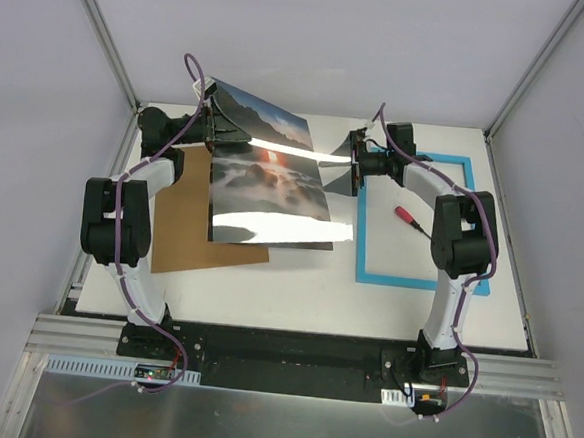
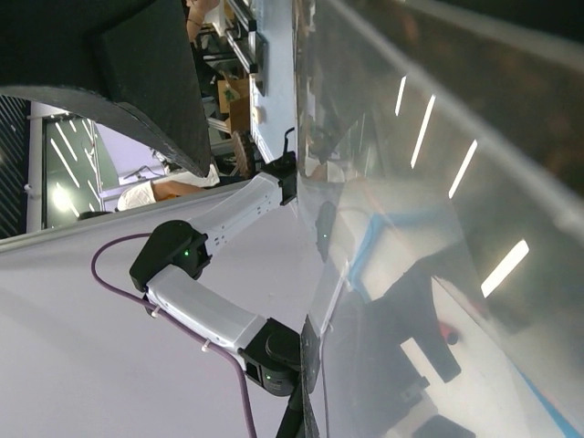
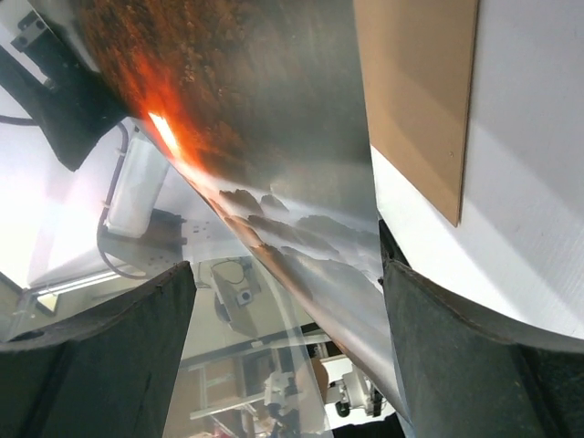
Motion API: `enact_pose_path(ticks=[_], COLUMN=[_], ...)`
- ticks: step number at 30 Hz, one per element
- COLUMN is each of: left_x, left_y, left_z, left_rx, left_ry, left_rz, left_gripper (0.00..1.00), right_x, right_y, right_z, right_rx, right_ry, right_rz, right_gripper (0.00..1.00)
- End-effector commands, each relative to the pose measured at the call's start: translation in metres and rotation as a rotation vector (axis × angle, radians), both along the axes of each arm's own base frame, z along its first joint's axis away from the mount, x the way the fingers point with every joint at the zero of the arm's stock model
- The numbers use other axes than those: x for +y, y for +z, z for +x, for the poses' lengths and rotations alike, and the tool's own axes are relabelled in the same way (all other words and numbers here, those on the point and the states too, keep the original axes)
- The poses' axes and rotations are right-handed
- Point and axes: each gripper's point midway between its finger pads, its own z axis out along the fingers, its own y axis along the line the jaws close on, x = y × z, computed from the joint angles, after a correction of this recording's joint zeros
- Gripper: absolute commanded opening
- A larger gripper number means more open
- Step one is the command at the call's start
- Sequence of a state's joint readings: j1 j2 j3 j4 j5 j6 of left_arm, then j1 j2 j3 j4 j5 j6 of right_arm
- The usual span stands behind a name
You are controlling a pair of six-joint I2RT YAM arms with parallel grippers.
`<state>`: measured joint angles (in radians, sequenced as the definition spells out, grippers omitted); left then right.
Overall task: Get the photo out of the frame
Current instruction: Pick up the photo from the photo frame.
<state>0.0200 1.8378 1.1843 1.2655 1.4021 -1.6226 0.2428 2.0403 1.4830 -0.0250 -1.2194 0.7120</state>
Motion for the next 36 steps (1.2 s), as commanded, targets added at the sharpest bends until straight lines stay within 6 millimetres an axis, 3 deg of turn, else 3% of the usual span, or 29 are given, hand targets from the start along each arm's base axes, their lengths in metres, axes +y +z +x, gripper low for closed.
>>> enact_pose_path(ticks=[1,8,9,10,11,17,23,36], left_x=[-0.002,-0.002,-0.002,-0.002,-0.002,-0.001,-0.002,0.002], left_y=[0.028,0.028,0.027,0.028,0.028,0.030,0.029,0.025], left_z=[-0.011,-0.011,-0.011,-0.011,-0.011,-0.013,-0.013,-0.010], left_rx=[-0.148,-0.145,-0.144,-0.148,-0.147,-0.154,-0.153,-0.147], left_ry=[0.019,0.020,0.018,0.020,0.019,0.020,0.021,0.029], left_rz=[-0.005,-0.006,-0.005,-0.006,-0.005,-0.003,-0.004,0.003], left_gripper=[0.00,0.00,0.00,0.00,0.00,0.00,0.00,0.00], right_x=[0.001,0.003,0.001,-0.010,-0.011,-0.010,0.013,0.010], right_y=[0.025,0.021,-0.011,-0.037,-0.040,-0.043,-0.029,0.012], right_z=[-0.006,-0.015,0.013,0.014,0.016,0.011,0.005,0.002], right_rx=[0.049,0.160,0.119,-0.545,-0.676,-0.725,-0.639,-0.570], right_ry=[0.021,0.030,-0.140,0.094,0.142,0.210,0.161,0.119], right_rz=[0.001,-0.027,-0.196,-0.241,-0.238,-0.333,-0.095,0.132], right_gripper=[0.85,0.85,0.85,0.85,0.85,0.86,0.84,0.58])
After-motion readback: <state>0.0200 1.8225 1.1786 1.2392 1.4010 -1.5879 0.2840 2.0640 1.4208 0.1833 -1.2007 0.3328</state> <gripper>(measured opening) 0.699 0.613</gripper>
